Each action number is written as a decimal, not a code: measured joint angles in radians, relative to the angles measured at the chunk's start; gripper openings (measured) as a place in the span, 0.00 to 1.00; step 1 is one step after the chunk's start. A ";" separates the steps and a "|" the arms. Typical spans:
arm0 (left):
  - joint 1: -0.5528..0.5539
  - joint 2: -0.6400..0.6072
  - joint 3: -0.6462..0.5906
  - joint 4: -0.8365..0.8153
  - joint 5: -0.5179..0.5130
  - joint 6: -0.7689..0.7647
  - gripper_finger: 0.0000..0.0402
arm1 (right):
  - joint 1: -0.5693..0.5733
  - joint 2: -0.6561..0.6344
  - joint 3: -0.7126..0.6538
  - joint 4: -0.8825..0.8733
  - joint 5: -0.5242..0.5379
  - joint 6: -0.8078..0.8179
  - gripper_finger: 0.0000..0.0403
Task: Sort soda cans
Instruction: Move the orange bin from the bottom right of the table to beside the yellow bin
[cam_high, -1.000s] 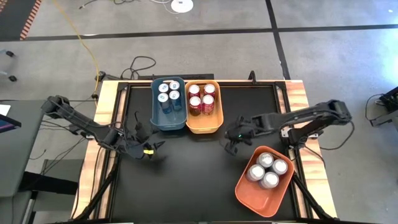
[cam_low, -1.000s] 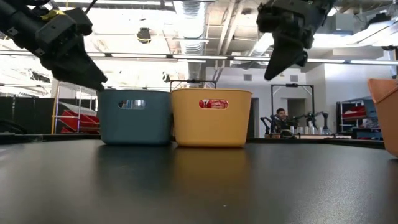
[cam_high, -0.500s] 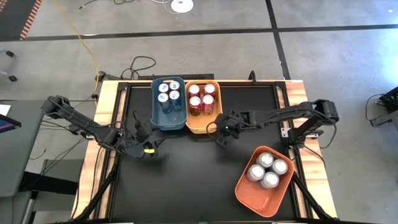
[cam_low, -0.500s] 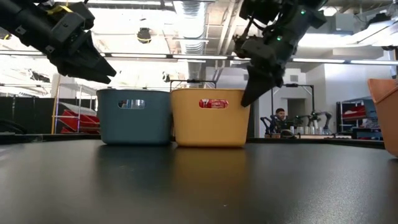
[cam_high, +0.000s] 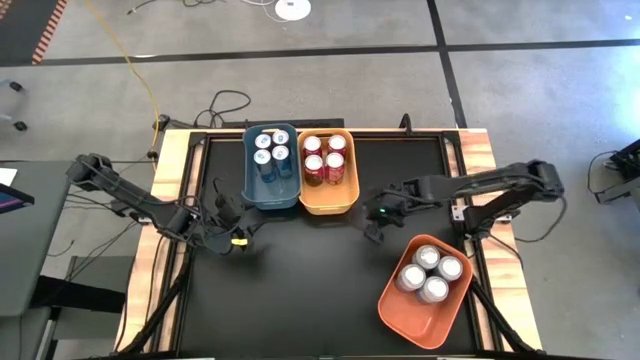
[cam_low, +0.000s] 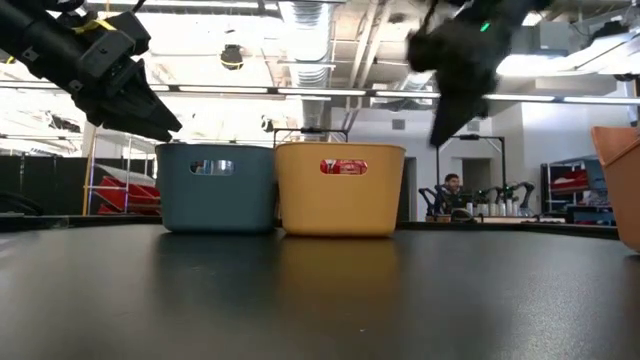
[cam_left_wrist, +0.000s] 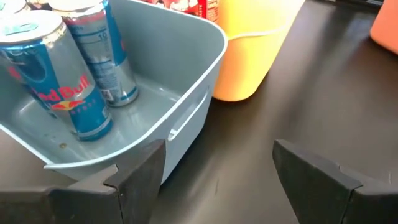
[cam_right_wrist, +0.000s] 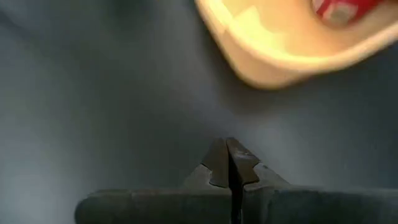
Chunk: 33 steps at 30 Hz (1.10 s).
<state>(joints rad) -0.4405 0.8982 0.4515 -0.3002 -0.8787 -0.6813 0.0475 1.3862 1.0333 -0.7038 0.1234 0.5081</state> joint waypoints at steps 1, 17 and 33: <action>0.000 0.000 0.000 0.000 0.001 0.000 0.72 | 0.018 -0.024 0.009 -0.023 -0.003 0.040 0.00; 0.010 0.053 0.000 0.016 -0.031 0.005 0.72 | 0.538 -0.153 0.118 -0.168 -0.156 0.665 0.00; 0.057 0.053 0.000 0.072 -0.043 0.079 0.72 | 0.403 -0.183 0.119 -0.505 -0.007 0.646 0.05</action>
<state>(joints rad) -0.3840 0.9508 0.4515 -0.2278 -0.9216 -0.6022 0.4507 1.2030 1.1518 -1.2089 0.1163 1.1538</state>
